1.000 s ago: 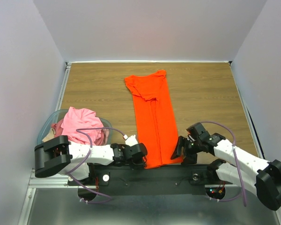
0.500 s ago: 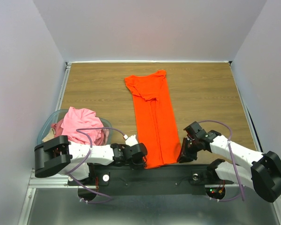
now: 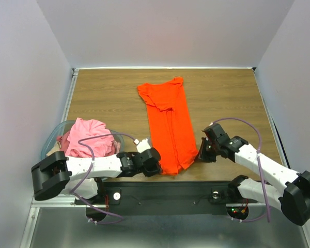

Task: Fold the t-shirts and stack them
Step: Fold the tshirt

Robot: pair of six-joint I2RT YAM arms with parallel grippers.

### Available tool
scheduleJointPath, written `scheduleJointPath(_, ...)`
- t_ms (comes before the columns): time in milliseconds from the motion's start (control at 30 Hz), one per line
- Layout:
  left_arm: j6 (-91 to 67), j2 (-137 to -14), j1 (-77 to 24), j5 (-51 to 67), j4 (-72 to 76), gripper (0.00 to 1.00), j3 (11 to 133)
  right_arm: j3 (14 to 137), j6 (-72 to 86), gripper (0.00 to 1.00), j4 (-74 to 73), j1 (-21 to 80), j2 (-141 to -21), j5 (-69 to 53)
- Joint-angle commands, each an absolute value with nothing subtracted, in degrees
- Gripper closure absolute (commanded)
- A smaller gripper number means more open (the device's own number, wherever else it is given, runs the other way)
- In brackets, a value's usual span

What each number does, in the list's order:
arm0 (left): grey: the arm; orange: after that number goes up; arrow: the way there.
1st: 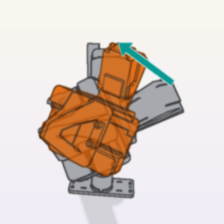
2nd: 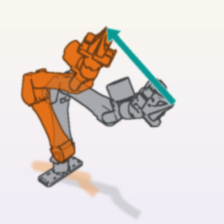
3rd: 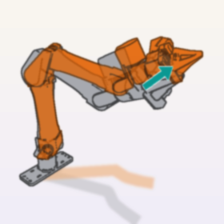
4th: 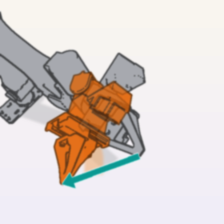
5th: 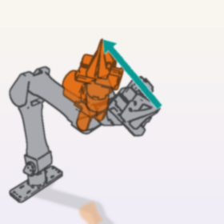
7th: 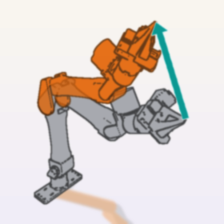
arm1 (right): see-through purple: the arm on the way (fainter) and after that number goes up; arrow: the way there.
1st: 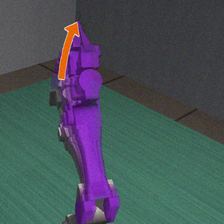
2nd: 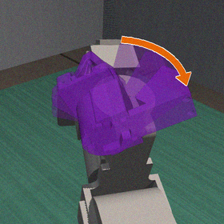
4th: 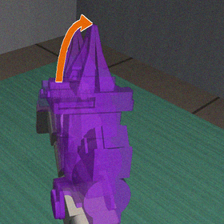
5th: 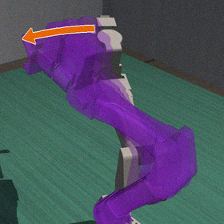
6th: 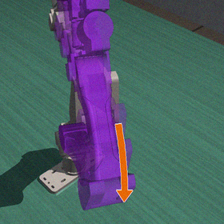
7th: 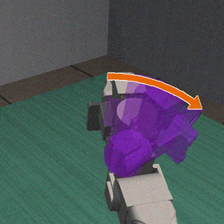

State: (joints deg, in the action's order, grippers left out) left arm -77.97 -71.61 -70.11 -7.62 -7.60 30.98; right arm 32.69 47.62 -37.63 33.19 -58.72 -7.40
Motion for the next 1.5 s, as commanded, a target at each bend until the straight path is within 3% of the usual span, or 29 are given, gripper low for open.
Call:
scheduleJointPath(0, -73.2, -68.2, -65.8, -11.1, -7.6, 1.00, 34.1, 38.2, 45.6, 1.00, -36.0, 33.3, -59.9, -0.6)
scheduleJointPath(767, -48.9, -86.1, -41.0, -9.1, -8.8, 1.00, 59.5, 69.6, 39.9, 1.00, -21.6, 32.2, -88.9, 17.9)
scheduleJointPath(1433, -48.0, -99.4, -34.0, -8.7, -9.0, 1.00, 67.2, 80.6, 36.4, 1.00, -20.6, 25.4, -108.1, 10.2)
scheduleJointPath(1467, -47.6, -100.1, -34.0, -8.6, -8.9, 0.95, 67.8, 81.2, 36.2, 0.99, -20.6, 25.4, -108.6, 10.1)
